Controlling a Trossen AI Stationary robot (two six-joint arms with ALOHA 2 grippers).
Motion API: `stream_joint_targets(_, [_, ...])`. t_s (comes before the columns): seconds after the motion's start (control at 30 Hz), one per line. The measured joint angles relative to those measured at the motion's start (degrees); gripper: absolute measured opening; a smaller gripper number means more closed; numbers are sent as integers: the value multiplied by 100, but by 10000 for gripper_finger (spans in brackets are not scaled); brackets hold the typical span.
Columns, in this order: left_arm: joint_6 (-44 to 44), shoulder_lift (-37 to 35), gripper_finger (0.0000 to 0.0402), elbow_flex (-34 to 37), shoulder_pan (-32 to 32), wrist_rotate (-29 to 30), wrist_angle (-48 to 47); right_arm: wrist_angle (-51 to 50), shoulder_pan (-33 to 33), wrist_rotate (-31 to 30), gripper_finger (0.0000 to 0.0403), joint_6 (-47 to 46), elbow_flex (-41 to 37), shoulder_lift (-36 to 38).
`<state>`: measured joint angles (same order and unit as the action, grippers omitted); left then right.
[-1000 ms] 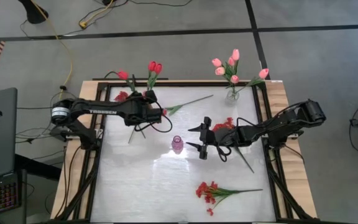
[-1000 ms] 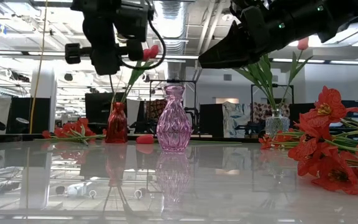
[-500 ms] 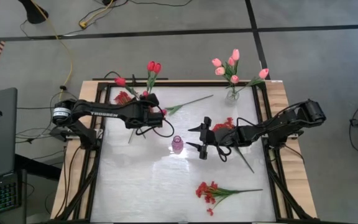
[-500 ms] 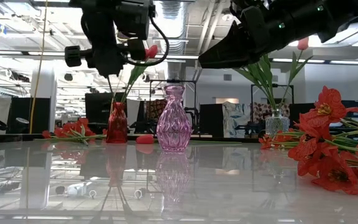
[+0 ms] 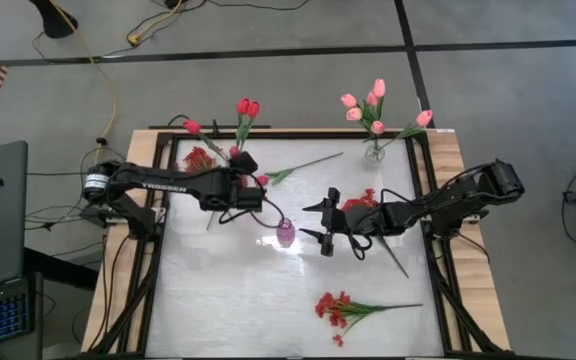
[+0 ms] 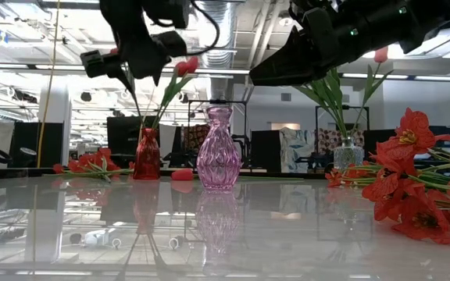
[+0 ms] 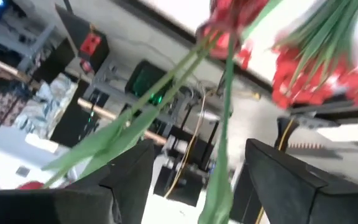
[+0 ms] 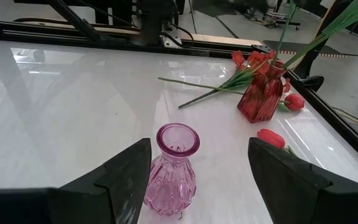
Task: Sort flowers into vase by color
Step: Put the red flower into the red vase
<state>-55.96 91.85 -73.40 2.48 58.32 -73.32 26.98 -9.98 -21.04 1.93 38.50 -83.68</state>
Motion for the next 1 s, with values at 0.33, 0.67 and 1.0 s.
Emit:
stream_joint_targets(0.33, [1103,-6,238,-130,-782,-431,-699,0,-2,0,295,0,-2,0])
stream_joint_targets(0.67, [2093,-26,237,-130,-1359,-1231,-868,0,0,0,295,0,-2,0])
stream_joint_targets(1.0, [3356,-484,237,-128,-2099,-2220,-577,0,-2,0,295,0,0,0])
